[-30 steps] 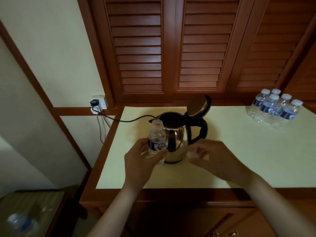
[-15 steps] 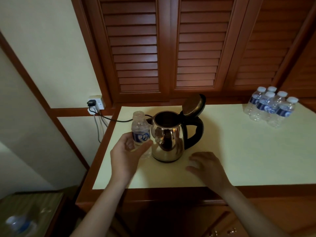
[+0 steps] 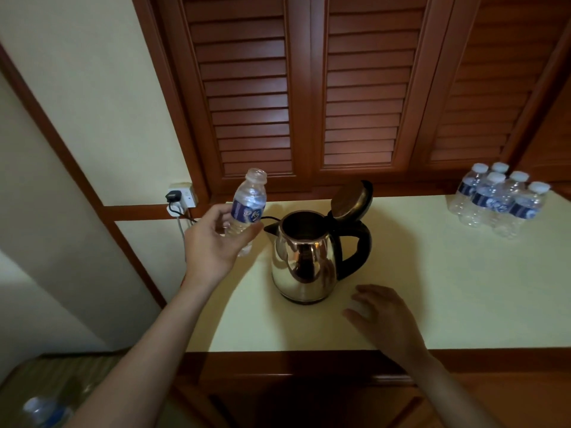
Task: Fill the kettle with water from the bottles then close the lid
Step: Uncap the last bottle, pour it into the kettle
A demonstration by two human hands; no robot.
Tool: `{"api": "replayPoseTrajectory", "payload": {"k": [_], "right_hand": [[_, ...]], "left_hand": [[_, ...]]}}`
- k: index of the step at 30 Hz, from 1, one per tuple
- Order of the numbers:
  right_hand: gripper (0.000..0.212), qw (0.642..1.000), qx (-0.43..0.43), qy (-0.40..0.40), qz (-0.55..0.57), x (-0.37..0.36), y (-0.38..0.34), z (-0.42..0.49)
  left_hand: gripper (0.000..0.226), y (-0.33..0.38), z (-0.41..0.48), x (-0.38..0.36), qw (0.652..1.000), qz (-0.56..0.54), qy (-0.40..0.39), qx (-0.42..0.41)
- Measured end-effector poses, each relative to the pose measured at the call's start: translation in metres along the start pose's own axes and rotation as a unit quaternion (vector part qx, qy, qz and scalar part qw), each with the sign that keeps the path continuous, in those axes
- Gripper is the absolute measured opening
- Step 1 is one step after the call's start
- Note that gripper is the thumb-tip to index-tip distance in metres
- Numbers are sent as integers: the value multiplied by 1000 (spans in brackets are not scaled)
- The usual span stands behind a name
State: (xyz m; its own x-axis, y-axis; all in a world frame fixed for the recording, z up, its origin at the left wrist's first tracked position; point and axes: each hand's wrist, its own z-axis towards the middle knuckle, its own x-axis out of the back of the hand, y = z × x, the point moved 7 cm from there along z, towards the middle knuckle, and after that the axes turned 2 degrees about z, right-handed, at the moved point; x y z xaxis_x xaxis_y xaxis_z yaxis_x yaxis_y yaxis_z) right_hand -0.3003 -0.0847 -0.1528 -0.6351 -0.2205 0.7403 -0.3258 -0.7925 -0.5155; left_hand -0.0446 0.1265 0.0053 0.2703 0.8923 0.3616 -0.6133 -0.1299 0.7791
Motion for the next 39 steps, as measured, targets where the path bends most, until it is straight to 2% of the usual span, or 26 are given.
{"api": "replayPoseTrajectory", "payload": {"k": [3,10,15,21,39], "right_hand": [[33,1000,12,6,-9,0,-2,0],[32,1000,14,11,-15,-3,2,1],[31,999,21,10,-26,-2,1,1],[28,999,35,23,-23,1,-4,1],[27,999,36,16,-30,-3,1,1]], "left_hand": [[43,9,9,1,996,80,-7,-43],[52,11,23,-5,978,170,-38,-117],[58,10,30,-7,964,220,-60,-135],[55,26,27,-6,950,248,-67,-175],[54,32,31,-5,927,302,-67,-211]]}}
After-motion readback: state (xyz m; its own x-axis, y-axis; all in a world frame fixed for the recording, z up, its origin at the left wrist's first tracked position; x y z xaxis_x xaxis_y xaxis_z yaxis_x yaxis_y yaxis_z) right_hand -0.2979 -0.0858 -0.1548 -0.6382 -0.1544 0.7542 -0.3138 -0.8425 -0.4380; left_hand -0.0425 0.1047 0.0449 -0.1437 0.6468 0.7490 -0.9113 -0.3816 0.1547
